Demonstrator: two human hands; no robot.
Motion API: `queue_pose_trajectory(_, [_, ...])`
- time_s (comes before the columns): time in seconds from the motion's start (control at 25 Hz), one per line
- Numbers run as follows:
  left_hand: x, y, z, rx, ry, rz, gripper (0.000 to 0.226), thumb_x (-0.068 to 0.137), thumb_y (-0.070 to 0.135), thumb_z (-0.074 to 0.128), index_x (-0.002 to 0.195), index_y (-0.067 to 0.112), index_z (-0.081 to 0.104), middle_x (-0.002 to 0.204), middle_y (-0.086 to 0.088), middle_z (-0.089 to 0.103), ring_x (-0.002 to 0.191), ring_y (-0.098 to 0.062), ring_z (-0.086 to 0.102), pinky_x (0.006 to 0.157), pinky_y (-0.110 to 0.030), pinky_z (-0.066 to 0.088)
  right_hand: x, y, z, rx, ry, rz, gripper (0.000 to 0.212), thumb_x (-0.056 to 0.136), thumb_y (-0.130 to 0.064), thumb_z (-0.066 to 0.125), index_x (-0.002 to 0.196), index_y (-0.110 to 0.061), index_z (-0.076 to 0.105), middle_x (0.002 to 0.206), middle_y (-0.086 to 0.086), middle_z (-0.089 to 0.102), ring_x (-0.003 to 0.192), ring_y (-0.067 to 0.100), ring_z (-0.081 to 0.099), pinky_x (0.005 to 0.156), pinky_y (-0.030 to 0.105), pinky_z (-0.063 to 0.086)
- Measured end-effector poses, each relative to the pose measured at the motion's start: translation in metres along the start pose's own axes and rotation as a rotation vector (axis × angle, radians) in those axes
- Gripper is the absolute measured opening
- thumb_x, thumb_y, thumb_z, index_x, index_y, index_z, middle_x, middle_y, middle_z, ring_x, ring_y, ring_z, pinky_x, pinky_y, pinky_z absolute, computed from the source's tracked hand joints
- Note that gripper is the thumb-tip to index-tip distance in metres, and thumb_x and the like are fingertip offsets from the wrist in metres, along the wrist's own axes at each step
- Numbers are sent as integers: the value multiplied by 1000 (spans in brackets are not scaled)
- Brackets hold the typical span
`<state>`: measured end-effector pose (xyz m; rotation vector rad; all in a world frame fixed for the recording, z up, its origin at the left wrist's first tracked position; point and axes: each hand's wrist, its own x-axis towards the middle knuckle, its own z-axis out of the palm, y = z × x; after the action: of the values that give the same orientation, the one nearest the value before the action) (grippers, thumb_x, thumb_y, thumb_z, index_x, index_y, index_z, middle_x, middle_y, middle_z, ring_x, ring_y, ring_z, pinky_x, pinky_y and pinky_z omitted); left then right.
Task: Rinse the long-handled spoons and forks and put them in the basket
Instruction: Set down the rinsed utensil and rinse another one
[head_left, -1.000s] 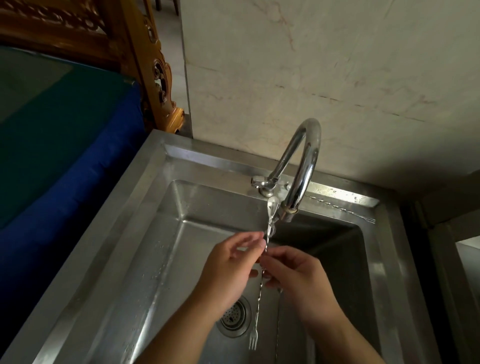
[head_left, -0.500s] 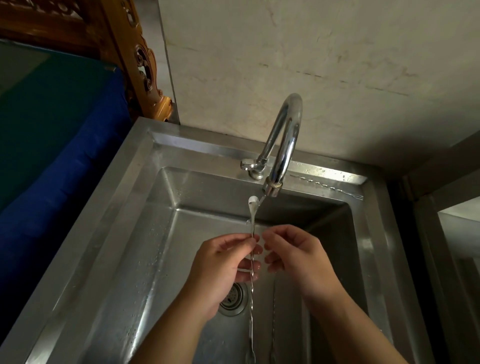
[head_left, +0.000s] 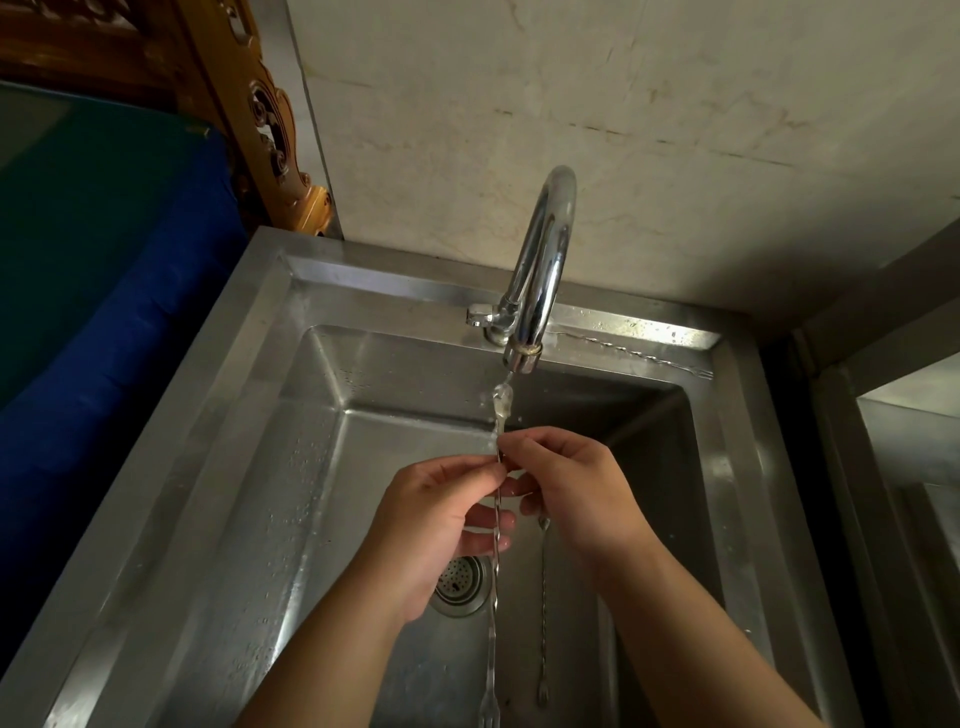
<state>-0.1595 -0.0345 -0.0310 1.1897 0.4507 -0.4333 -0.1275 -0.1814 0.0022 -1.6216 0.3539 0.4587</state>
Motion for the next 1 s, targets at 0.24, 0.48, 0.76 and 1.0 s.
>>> queue_pose_trajectory(0.24, [-3,-4,-3,41,10,22,12,94,23,75,93,28,86,90,-5,85,67,-17,78,59,-31,62,-3,-1,5,31,-6,-4,13,94,-16,67,96,-8,77,74,2,73,61,9,65,54,20,51])
queue_pose_trajectory(0.48, [0,5,-3,101,32,85,16,96,18,74,94,27,86,84,-1,83,69,-15,76,62,-32,64,5,-16,16,37,72,3,39,93,-43,68,85,-6,77,64,-1,66,55,9,60,51,20,50])
queue_pose_trajectory(0.76, [3,10,-3,119,-1,107,18,98,20,71,97,30,86,87,1,84,70,-14,76,64,-32,62,13,-28,24,41,134,32,49,93,-56,62,74,-11,72,54,-4,58,49,8,55,46,20,49])
queue_pose_trajectory(1.0, [4,6,-3,78,3,82,21,98,19,71,93,33,86,89,-3,85,68,-14,77,62,-31,64,12,-16,21,171,24,59,26,96,-33,67,79,-14,70,57,-6,58,57,11,58,55,22,56])
